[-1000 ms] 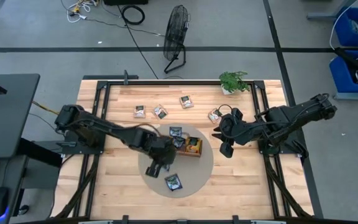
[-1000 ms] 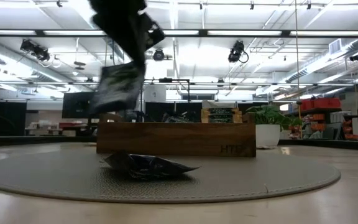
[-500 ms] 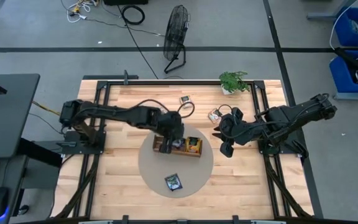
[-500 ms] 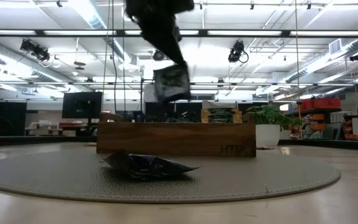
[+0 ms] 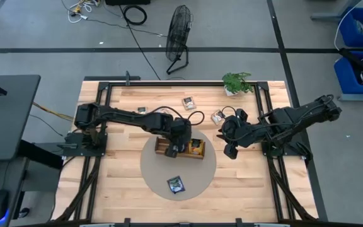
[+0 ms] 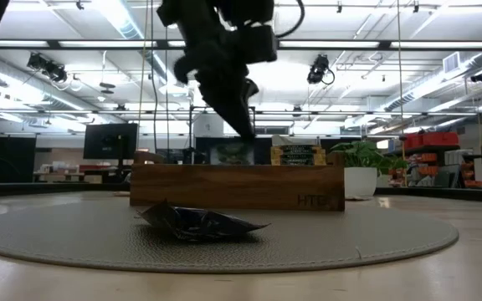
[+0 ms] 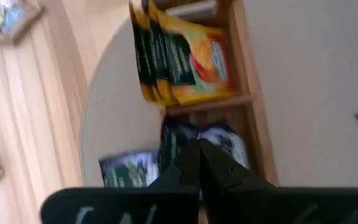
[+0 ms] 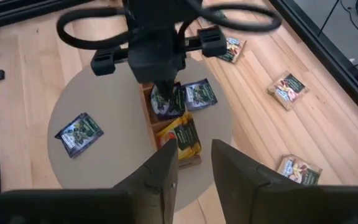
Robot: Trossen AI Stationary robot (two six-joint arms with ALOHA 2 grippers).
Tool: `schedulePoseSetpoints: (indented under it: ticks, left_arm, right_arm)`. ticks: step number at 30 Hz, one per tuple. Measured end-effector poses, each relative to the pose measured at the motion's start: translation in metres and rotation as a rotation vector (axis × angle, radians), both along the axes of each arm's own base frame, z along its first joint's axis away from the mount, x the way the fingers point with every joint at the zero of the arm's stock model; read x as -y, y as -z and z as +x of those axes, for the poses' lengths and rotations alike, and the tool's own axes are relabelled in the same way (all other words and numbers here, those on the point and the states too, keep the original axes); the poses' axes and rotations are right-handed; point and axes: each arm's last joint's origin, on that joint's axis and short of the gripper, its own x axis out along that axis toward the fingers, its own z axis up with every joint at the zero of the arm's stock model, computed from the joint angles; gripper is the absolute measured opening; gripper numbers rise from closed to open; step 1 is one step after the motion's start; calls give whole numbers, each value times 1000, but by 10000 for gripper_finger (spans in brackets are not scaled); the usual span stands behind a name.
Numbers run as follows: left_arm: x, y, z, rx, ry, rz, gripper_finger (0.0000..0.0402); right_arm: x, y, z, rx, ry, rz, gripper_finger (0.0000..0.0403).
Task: Pick & Place Tea
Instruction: Put the purple tea bag into the middle section of the wooden organizer
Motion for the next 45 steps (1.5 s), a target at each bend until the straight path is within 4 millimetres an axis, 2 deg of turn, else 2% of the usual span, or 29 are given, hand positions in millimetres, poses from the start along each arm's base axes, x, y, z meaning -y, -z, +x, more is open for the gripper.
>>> schedulePoseSetpoints:
  ticks: [4,18,22,31,35,39,42,45]
  left_arm:
    - [-1,10,4,-20,-8,41,1]
    - [-1,9,6,3,-47,33,12]
    - [-1,9,6,12,-72,19,40]
    - [-2,8,3,-12,-195,-60,144]
    - [1,-9,-2,26,-229,-182,169]
    - [6,-29,-8,63,-226,-311,173]
    - [16,-43,-12,92,-189,-408,170]
    - [35,-48,-16,68,-132,-497,166]
  right_arm:
    - [1,0,0,-4,6,-13,105]
    - [2,0,-1,-2,18,-45,105]
    - [2,0,-1,-1,21,-53,105]
    - [2,0,-1,-3,16,-58,105]
    - [2,0,-1,-5,10,-63,105]
    - [2,0,-1,-8,5,-68,105]
    - [2,1,-1,-14,0,-75,105]
    - [2,1,-1,-18,-8,-83,105]
